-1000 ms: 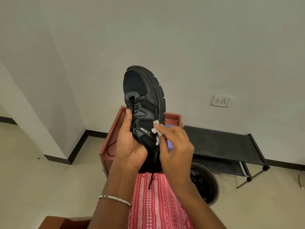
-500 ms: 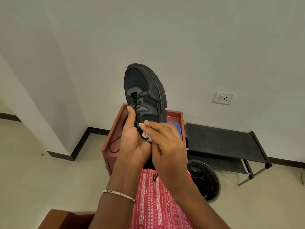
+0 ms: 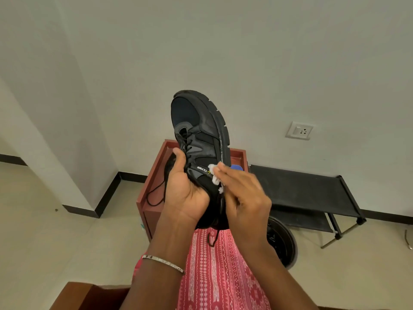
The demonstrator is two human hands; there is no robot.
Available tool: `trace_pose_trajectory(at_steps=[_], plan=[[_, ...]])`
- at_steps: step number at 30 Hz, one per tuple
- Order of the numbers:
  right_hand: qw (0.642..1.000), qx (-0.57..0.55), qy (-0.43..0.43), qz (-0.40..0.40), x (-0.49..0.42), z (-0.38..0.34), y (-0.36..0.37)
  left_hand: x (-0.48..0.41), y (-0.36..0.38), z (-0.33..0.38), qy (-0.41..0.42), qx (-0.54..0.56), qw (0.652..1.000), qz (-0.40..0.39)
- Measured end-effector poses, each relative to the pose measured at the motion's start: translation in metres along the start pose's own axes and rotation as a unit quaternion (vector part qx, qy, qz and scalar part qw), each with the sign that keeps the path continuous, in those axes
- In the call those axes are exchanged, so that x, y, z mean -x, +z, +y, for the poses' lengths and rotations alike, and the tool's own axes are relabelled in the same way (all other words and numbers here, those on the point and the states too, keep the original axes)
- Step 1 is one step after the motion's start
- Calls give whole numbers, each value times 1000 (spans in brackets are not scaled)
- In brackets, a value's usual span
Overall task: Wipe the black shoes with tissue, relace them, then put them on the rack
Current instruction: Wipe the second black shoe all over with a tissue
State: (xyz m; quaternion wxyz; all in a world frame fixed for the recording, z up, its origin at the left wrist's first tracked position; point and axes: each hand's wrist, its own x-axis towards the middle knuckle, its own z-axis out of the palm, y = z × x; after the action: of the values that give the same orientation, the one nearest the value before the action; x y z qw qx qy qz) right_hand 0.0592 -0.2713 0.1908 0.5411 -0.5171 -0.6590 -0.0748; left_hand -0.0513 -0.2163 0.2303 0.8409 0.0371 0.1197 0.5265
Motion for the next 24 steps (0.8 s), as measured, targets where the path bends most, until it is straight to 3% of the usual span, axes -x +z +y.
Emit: trace_pose_trajectory(at_steps=[13,20,24], plan=[[999,-40,20,22,44,-17,-6,-5,-9,14,64,68,995,24],[998,-56,8,12,8,-17,-2,1,-4,5,26,51,998,29],[999,-29,18,14,16,-9,-1,3,-4,1,46,47,997,43]])
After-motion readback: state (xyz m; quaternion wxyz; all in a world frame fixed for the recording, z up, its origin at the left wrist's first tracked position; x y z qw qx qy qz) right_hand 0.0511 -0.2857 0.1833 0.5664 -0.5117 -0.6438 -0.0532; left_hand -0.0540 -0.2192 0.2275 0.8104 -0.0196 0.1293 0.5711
